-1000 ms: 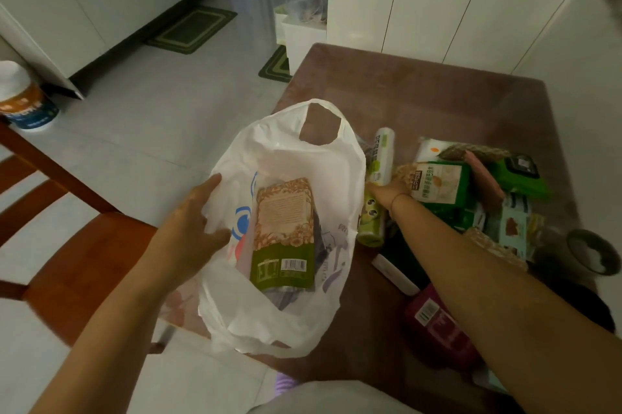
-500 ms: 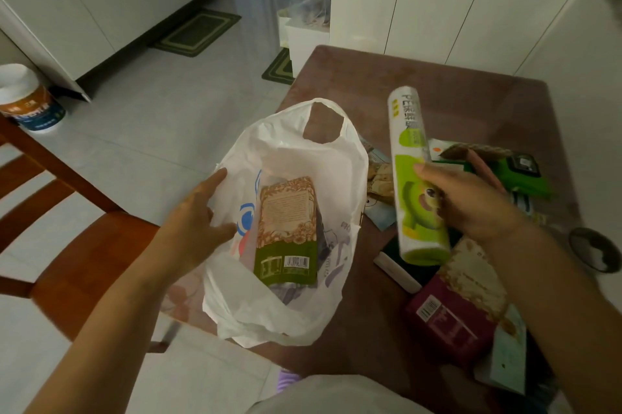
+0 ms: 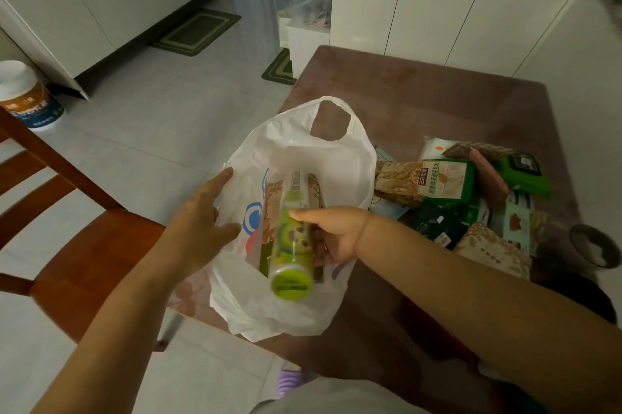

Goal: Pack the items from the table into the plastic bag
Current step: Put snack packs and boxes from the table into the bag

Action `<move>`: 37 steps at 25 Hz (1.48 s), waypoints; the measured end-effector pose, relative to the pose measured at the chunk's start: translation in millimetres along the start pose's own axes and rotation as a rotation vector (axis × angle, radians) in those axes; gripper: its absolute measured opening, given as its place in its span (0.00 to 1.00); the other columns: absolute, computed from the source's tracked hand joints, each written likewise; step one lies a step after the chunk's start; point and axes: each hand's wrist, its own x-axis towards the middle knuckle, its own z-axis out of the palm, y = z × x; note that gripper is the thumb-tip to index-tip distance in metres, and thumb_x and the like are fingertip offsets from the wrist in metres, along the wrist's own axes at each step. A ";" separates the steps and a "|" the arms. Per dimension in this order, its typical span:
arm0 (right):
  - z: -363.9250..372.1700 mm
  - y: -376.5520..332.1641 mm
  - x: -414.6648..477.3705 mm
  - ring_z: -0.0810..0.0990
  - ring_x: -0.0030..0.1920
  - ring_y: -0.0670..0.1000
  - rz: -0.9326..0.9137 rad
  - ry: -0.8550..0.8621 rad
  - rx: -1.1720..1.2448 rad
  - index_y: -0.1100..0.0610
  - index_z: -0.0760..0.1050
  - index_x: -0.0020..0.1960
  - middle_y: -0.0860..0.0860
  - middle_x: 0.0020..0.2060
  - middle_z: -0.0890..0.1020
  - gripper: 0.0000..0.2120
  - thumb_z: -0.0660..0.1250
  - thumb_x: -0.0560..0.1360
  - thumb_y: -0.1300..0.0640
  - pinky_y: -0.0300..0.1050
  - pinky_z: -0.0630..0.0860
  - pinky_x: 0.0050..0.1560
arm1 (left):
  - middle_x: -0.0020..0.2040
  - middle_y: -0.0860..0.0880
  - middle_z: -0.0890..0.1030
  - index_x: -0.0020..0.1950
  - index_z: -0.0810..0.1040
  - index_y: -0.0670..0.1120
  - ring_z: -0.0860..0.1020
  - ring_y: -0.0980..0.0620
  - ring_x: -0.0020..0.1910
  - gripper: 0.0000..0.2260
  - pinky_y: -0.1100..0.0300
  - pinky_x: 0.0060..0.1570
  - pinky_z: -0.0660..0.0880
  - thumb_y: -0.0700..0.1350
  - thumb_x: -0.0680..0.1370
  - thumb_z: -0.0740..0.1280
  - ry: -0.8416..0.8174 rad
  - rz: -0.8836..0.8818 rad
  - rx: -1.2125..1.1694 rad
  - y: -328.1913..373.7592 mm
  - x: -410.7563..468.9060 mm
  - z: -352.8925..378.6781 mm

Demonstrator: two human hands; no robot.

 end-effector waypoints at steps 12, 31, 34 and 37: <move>44.9 8.3 80.5 0.71 0.67 0.59 0.037 0.175 -0.400 0.59 0.61 0.71 0.58 0.67 0.72 0.26 0.65 0.77 0.56 0.53 0.70 0.68 | 0.57 0.54 0.70 0.72 0.59 0.54 0.73 0.51 0.50 0.33 0.44 0.51 0.76 0.38 0.72 0.69 0.027 0.036 -0.035 2.7 7.3 -0.4; -183.4 53.2 33.1 0.58 0.73 0.63 -0.175 1.095 -0.530 0.58 0.42 0.77 0.61 0.74 0.56 0.60 0.77 0.61 0.41 0.59 0.62 0.71 | 0.67 0.46 0.72 0.72 0.57 0.60 0.75 0.42 0.57 0.36 0.40 0.50 0.75 0.40 0.71 0.71 -0.016 -0.121 -0.014 6.4 3.6 7.4; -169.9 62.1 48.8 0.62 0.72 0.62 -0.265 1.058 -0.563 0.58 0.43 0.77 0.60 0.73 0.60 0.60 0.79 0.61 0.44 0.58 0.63 0.70 | 0.67 0.45 0.72 0.72 0.57 0.59 0.75 0.41 0.57 0.36 0.39 0.51 0.74 0.40 0.71 0.71 0.001 -0.127 -0.002 6.5 3.6 7.3; -171.5 61.2 54.5 0.63 0.71 0.61 -0.199 0.865 -0.266 0.58 0.43 0.76 0.59 0.72 0.61 0.58 0.80 0.61 0.49 0.59 0.64 0.70 | 0.67 0.45 0.71 0.73 0.57 0.58 0.75 0.42 0.57 0.36 0.39 0.52 0.74 0.40 0.71 0.71 0.010 -0.123 0.000 7.5 3.8 8.3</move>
